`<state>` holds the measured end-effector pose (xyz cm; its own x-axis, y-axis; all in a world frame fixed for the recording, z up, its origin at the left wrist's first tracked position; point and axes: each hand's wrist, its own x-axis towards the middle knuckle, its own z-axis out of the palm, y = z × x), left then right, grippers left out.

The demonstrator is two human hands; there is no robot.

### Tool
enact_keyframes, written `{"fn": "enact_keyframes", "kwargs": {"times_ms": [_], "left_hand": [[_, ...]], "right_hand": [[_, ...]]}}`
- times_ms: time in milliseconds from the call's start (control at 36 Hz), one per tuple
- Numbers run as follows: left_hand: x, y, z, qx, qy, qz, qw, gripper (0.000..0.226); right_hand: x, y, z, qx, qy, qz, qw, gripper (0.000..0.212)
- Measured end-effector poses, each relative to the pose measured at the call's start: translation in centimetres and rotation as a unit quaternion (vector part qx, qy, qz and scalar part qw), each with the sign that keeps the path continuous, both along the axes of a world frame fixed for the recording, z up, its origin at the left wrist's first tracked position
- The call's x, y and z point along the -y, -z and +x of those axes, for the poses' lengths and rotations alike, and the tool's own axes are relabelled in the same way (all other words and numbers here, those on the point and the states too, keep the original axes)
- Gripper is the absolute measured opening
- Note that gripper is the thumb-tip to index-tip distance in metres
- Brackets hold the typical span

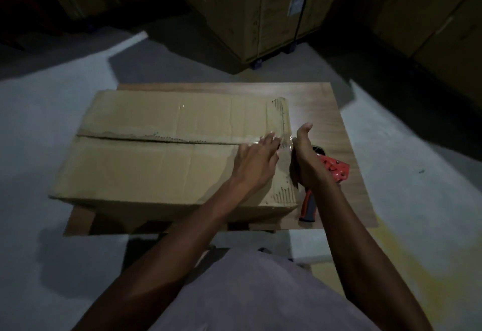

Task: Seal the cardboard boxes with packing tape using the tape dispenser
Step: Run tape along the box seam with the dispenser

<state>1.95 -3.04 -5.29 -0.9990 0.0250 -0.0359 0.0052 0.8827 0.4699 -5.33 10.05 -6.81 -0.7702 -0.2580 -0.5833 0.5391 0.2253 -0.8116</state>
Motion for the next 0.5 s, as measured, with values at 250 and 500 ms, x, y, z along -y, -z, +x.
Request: {"fn": "enact_keyframes", "kwargs": {"times_ms": [250,500], "left_hand": [[4.2,0.1,1.1,-0.05,0.072,0.082,0.993,0.053],[8.7,1.9,1.9,-0.073,0.041,-0.095,0.992,0.054]], "right_hand": [[2.5,-0.3,3.1,-0.198,0.043,0.208,0.957,0.062],[3.9,0.5,4.1,-0.314,0.081,0.358,0.875,0.048]]}}
